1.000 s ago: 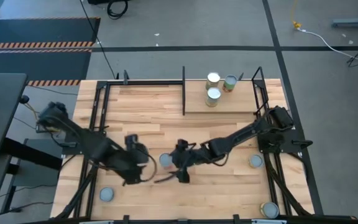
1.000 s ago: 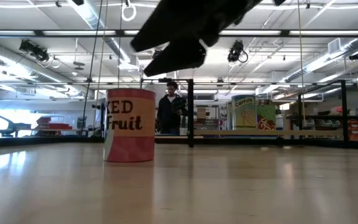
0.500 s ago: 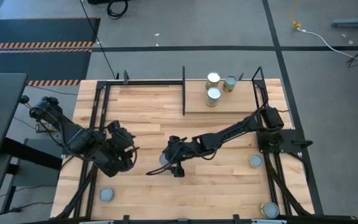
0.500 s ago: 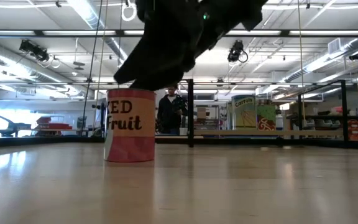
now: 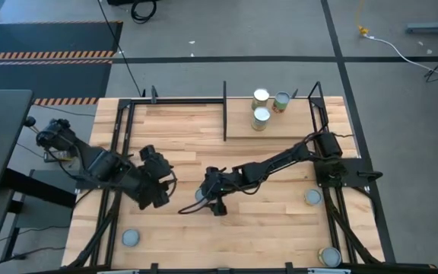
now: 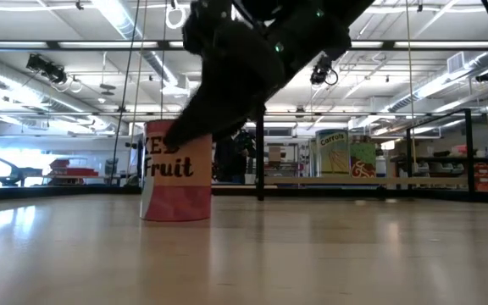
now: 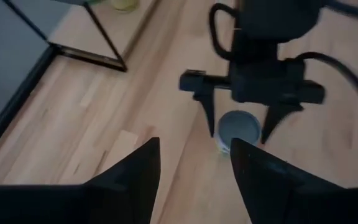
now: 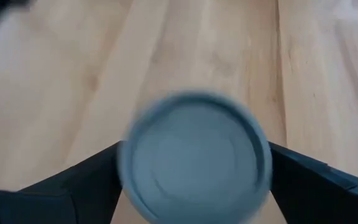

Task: Pick and place cans onto a shelf
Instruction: Put the white/red can on the shelf

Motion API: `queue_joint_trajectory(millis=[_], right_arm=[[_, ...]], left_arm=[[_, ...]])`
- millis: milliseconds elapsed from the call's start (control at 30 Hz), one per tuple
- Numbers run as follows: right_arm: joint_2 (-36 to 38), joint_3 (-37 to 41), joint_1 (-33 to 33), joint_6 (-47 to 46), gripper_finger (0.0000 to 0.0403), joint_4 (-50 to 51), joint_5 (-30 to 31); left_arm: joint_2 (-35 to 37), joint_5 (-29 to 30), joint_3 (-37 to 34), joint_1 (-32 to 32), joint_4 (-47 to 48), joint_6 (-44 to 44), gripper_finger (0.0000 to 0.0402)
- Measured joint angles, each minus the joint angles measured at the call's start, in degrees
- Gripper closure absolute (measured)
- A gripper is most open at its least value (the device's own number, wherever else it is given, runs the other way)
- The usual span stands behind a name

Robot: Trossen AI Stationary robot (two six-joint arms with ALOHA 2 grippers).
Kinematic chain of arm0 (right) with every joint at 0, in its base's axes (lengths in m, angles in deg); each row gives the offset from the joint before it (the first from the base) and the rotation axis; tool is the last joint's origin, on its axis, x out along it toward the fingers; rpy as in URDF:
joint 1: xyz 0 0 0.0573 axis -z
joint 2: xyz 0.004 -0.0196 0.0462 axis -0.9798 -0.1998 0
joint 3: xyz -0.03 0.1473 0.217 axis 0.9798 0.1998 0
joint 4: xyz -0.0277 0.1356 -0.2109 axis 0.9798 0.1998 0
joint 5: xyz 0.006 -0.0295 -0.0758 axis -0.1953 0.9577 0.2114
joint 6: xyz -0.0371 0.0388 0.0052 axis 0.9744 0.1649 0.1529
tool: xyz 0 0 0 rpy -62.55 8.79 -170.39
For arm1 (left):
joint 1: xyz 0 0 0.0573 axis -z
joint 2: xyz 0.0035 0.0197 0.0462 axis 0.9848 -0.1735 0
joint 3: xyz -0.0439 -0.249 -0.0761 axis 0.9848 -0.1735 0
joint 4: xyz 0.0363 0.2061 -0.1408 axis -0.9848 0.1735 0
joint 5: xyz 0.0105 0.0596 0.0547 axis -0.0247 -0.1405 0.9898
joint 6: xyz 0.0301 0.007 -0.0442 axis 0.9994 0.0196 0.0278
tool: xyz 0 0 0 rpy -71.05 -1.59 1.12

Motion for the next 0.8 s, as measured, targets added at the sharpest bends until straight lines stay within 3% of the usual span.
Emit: queue_joint_trajectory(millis=[233,333,467,567,800], right_arm=[[-0.13,0.02,1.88,0.76,0.0113,0.89,-0.78],[3.77,0.18,2.93,0.89,0.0117,6.52,-3.83],[14.98,0.04,5.22,2.35,0.0117,22.34,-5.61],[24.88,0.47,7.77,4.3,0.0117,33.93,-3.42],[48.53,8.97,17.56,5.91,0.0117,43.27,4.26]], left_arm=[[-0.01,-3.95,6.53,-7.77,2.09,9.76,0.0203],[0.0,-3.63,11.82,-11.28,4.87,14.08,0.0203],[0.11,-1.35,18.53,-15.63,9.11,17.95,0.0203],[1.64,1.74,20.8,-17.77,9.95,21.17,0.0203],[4.91,9.16,20.81,-21.54,12.15,23.55,0.0203]])
